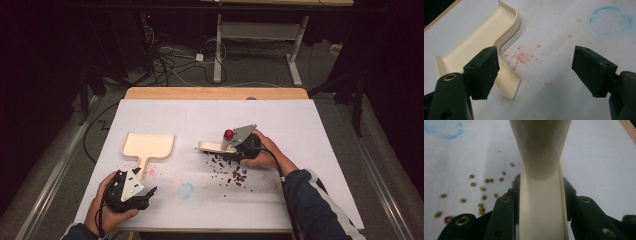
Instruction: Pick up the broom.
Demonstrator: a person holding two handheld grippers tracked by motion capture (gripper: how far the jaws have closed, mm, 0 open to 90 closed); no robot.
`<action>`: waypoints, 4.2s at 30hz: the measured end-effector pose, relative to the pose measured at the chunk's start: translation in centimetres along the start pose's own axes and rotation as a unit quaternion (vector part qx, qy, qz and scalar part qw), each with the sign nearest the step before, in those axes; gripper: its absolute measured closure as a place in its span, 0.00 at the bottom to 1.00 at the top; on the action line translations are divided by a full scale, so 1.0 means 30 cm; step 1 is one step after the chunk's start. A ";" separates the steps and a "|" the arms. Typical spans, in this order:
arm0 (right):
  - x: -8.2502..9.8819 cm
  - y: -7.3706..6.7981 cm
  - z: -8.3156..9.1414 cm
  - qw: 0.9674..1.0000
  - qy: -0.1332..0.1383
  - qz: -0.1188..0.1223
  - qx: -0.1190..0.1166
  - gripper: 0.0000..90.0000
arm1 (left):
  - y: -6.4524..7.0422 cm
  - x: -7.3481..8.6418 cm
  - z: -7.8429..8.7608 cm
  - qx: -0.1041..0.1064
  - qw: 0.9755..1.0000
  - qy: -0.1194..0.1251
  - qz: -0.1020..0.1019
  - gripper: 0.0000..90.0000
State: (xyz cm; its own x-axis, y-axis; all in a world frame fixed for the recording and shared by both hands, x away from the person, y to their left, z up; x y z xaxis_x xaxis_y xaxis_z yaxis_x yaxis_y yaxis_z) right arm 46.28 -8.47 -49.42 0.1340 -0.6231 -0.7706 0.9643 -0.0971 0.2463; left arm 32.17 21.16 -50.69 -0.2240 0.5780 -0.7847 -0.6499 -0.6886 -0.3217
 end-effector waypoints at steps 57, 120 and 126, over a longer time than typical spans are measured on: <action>-0.016 -0.117 0.007 0.861 0.063 -0.438 0.251 0.75 | 0.023 -0.005 -0.013 0.021 1.000 -0.010 -0.009 0.25; -0.003 -0.248 0.131 0.987 0.036 -0.147 -0.049 0.74 | 0.035 -0.001 -0.025 0.020 0.999 -0.023 -0.028 0.24; 0.003 -0.180 0.103 0.988 0.031 -0.148 -0.045 0.72 | 0.036 0.008 -0.032 0.022 0.999 -0.031 -0.027 0.24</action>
State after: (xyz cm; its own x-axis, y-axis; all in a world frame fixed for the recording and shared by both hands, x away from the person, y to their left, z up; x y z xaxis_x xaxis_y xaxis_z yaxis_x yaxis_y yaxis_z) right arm 40.39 -10.40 -48.99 -0.1456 -0.5295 -0.8357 0.9793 -0.1971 -0.0457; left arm 32.11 20.13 -51.72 -0.2327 0.6406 -0.7318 -0.6925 -0.6374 -0.3378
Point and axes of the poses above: each handheld gripper's, and its own axes: z roughly backward along the jaws, x roughly out of its underside, y roughly to its right, the point moved 7 cm from there along -z, roughly forward along the jaws, and after that the axes turned 10 degrees about y, right-handed, at the moved point
